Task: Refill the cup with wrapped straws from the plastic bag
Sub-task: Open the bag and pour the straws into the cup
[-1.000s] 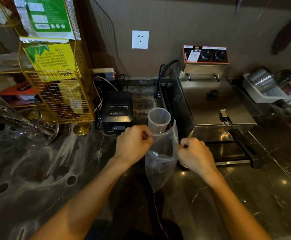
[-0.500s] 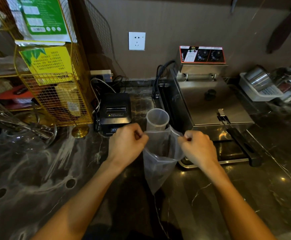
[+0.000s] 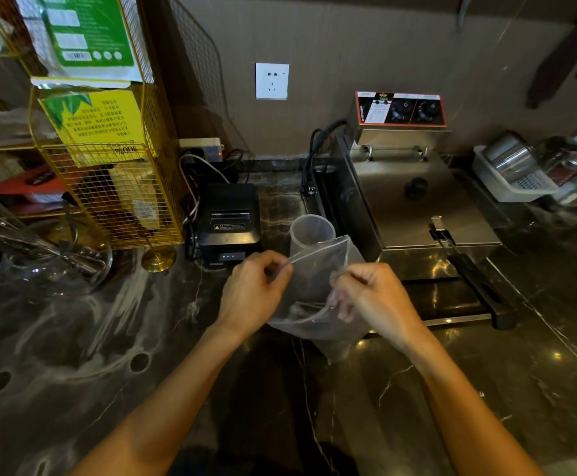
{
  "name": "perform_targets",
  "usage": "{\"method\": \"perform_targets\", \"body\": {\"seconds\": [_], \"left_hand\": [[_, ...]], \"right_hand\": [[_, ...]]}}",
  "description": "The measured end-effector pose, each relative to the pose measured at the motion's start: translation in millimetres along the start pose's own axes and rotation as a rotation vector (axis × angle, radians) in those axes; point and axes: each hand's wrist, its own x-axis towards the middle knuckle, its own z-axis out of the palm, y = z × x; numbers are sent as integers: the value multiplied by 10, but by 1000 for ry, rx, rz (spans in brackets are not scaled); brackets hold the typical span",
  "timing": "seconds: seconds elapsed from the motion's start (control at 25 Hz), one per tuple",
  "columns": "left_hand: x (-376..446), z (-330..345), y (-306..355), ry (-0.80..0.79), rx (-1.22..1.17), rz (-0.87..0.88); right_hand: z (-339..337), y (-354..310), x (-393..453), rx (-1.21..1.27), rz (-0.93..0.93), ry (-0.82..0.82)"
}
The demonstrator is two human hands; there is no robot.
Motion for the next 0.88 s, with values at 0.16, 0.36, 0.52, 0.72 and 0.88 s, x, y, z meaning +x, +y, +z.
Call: {"method": "perform_targets", "body": {"seconds": [0.16, 0.36, 0.52, 0.72, 0.88], "left_hand": [[-37, 92, -77, -26, -70, 0], [-88, 81, -239, -47, -104, 110], [-65, 48, -329, -19, -266, 66], [65, -19, -354, -49, -368, -44], [274, -97, -326, -46, -507, -216]], "right_hand": [[-27, 136, -14, 13, -32, -356], [-317, 572, 64, 138, 152, 148], [-369, 1212, 170, -202, 344, 146], [-254, 1518, 21, -297, 207, 76], [-340, 1423, 9, -50, 179, 127]]}}
